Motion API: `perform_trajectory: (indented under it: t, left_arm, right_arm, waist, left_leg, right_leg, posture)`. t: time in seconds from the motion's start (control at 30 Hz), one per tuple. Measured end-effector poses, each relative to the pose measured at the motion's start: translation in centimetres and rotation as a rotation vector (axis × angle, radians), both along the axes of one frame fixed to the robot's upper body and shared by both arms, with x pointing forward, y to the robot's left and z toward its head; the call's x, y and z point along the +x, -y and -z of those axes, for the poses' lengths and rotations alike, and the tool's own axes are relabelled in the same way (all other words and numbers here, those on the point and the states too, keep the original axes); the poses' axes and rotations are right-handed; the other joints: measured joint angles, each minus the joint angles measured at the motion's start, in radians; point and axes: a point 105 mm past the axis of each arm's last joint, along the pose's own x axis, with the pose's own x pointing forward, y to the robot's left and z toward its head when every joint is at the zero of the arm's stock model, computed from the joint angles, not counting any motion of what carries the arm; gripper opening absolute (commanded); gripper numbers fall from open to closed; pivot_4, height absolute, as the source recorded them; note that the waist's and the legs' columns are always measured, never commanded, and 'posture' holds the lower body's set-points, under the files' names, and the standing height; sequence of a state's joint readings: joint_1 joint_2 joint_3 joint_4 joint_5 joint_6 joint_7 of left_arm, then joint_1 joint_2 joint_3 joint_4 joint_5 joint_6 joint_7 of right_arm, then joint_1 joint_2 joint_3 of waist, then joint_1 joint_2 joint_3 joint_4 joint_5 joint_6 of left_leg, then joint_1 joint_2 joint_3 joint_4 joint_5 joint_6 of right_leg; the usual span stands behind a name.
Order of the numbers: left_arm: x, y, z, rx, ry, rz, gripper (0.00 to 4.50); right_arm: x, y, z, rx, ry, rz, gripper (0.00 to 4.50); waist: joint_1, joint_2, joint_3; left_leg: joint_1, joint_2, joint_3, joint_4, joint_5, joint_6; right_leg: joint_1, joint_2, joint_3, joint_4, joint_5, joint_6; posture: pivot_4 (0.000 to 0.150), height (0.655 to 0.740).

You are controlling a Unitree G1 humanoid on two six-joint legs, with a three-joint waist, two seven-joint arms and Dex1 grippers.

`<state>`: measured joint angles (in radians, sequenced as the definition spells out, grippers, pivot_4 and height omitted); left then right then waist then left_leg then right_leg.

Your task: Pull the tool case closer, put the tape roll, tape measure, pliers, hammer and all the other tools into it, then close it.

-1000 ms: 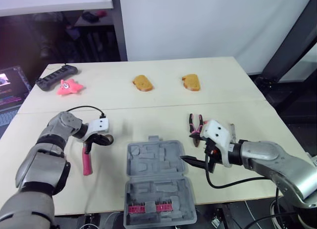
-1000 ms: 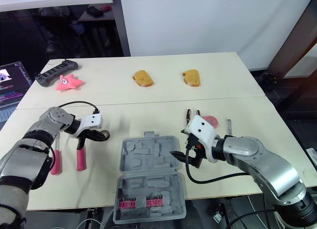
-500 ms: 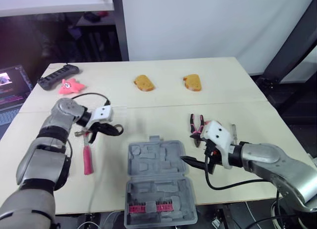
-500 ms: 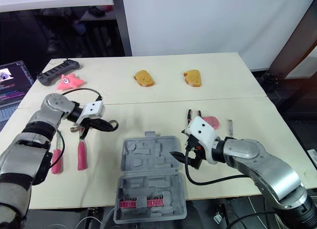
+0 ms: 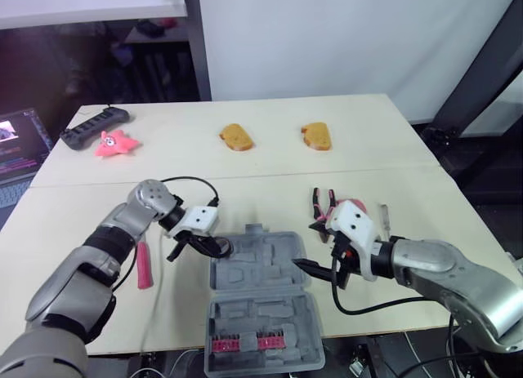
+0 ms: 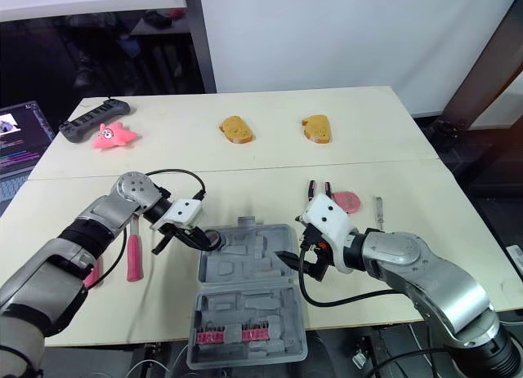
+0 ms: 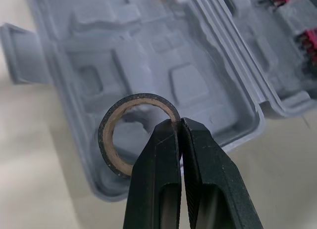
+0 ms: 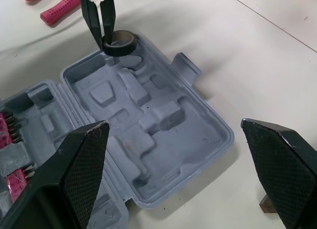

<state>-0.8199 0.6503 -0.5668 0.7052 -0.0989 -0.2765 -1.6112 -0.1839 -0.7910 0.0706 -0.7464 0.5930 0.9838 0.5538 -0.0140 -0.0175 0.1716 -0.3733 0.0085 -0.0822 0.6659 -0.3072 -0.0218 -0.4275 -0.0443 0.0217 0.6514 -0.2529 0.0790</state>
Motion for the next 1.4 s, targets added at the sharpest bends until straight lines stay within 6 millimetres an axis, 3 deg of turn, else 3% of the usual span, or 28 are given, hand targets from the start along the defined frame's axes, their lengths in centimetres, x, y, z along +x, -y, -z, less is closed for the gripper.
perform_trajectory:
  t: [0.17,0.8,0.9,1.1,1.4]
  left_arm:
    - [-0.4,0.0,1.1,0.031,-0.009,0.017,0.03]
    - [0.6,0.0,1.7,0.05,0.04,-0.036,0.03]
    - [0.7,-0.2,1.8,0.052,0.038,-0.045,0.97]
    - [0.8,0.0,1.6,0.03,0.041,-0.051,3.98]
    - [1.1,0.1,-0.4,-0.04,0.009,-0.083,3.98]
  right_arm:
    - [-0.1,0.0,0.0,-0.004,0.0,0.006,4.5]
    - [-0.2,0.0,0.1,-0.001,-0.009,0.01,4.5]
    - [-0.2,0.0,0.1,-0.001,-0.01,0.01,4.5]
    - [-0.2,0.0,0.1,-0.001,-0.01,0.008,4.5]
    - [-0.2,0.0,0.0,0.0,-0.009,0.006,4.5]
  waist:
    - [0.0,0.0,0.0]
    - [-0.003,0.0,0.0]
    - [-0.002,0.0,0.0]
    - [0.0,0.0,0.0]
    - [-0.002,0.0,0.0]
  left_leg:
    - [0.0,0.0,0.0,0.0,0.0,0.0]
    - [0.0,0.0,0.0,0.0,0.0,0.0]
    - [0.0,0.0,0.0,0.0,0.0,0.0]
    - [0.0,0.0,0.0,0.0,0.0,0.0]
    - [0.0,0.0,0.0,0.0,0.0,0.0]
  right_leg:
    - [0.0,0.0,0.0,0.0,0.0,0.0]
    - [0.0,0.0,0.0,0.0,0.0,0.0]
    - [0.0,0.0,0.0,0.0,0.0,0.0]
    - [0.0,0.0,0.0,0.0,0.0,0.0]
    - [0.0,0.0,0.0,0.0,0.0,0.0]
  posture:
    - [0.15,0.74]
    - [0.15,0.74]
    - [0.15,0.74]
    - [0.15,0.74]
    - [0.15,0.74]
